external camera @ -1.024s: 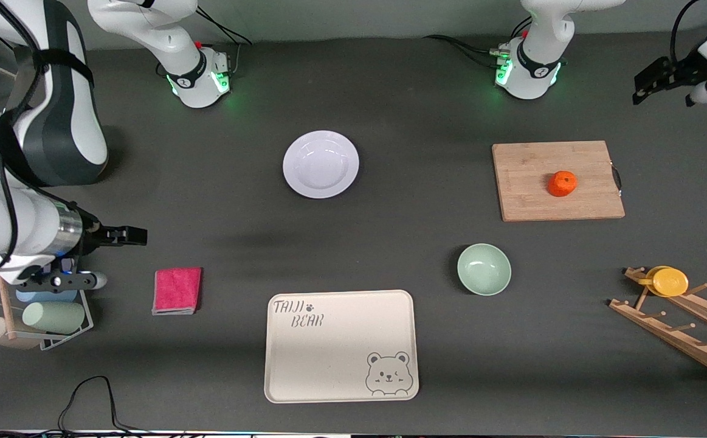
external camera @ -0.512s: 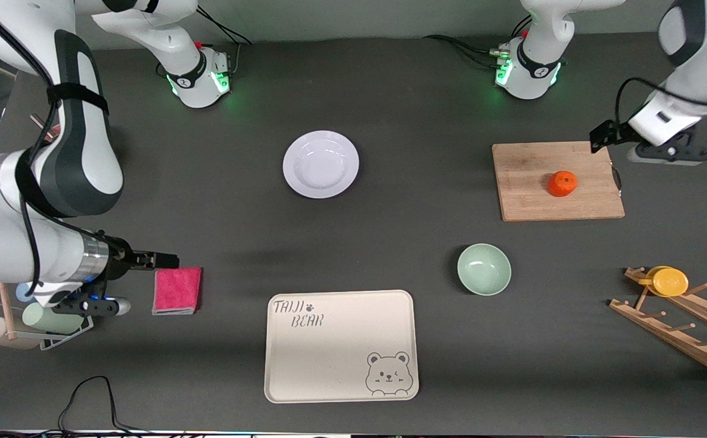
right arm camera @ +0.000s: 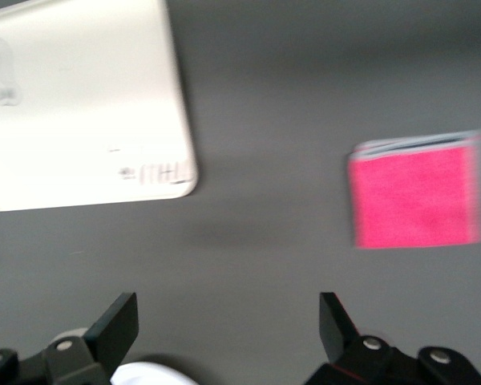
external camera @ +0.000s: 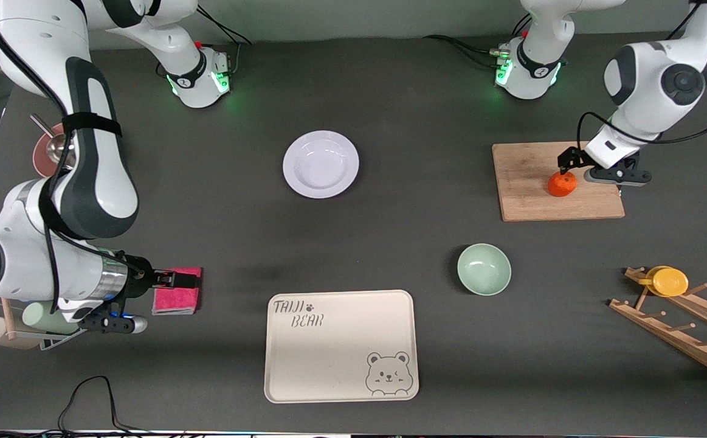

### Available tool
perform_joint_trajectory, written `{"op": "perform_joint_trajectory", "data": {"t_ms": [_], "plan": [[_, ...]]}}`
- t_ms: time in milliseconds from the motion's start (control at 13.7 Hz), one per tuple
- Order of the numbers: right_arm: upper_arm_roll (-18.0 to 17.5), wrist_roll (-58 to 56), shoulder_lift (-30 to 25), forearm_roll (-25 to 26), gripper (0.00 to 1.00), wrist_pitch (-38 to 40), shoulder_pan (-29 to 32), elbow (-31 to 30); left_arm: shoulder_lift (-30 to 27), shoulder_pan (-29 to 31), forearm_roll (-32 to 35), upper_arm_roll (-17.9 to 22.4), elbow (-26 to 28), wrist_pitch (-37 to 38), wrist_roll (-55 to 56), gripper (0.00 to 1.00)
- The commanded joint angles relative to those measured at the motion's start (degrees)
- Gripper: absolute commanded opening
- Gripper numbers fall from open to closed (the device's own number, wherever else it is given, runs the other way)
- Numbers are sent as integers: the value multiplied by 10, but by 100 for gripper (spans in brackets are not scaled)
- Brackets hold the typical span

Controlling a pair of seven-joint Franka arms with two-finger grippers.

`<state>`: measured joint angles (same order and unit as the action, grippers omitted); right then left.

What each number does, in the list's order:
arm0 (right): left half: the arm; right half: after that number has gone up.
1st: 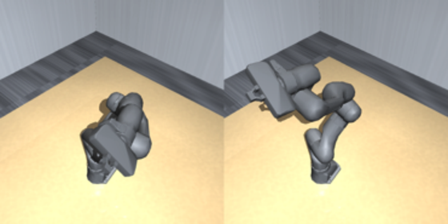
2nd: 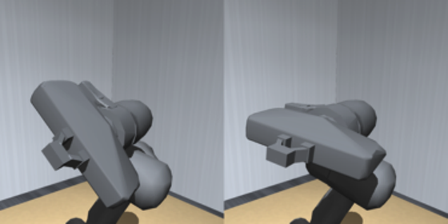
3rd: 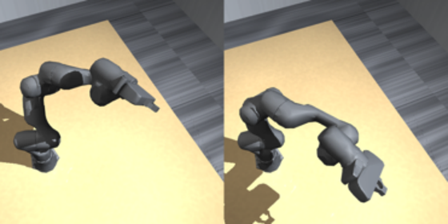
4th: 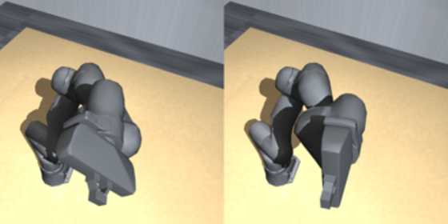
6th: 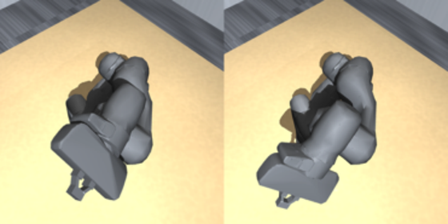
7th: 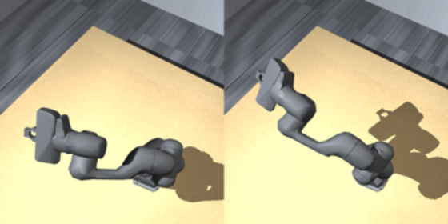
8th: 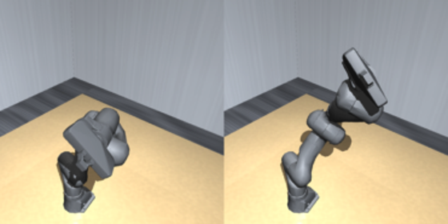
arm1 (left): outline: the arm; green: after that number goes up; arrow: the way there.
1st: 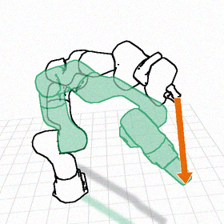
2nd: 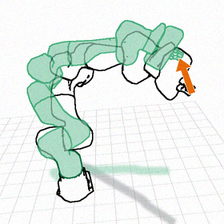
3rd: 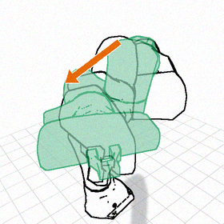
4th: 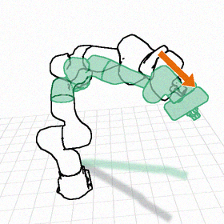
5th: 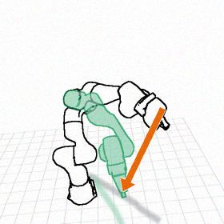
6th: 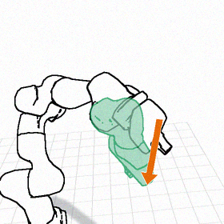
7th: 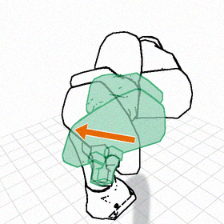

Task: Place orange and plate with both arms
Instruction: 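Reach the left gripper to the orange while the right gripper lowers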

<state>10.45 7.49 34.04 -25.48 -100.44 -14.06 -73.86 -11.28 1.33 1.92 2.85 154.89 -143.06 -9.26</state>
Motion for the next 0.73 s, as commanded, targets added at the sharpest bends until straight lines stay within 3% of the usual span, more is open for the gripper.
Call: {"op": "perform_joint_trajectory", "data": {"t_ms": [0, 293, 512, 659], "plan": [[4, 10, -6, -123, 100, -1, 14, -51, 47, 4, 19, 2, 11, -57, -8, 100], [4, -51, -77, -191, 100, 4, 22, -150, 104, 19, 27, 2, 17, -116, -9, 100], [28, -153, -147, -312, 100, 2, 22, -300, 125, 18, 27, 1, 17, -134, -8, 100], [48, -226, -152, -362, 100, 23, 23, -351, 143, 15, 27, 1, 17, -148, -9, 100]]}}
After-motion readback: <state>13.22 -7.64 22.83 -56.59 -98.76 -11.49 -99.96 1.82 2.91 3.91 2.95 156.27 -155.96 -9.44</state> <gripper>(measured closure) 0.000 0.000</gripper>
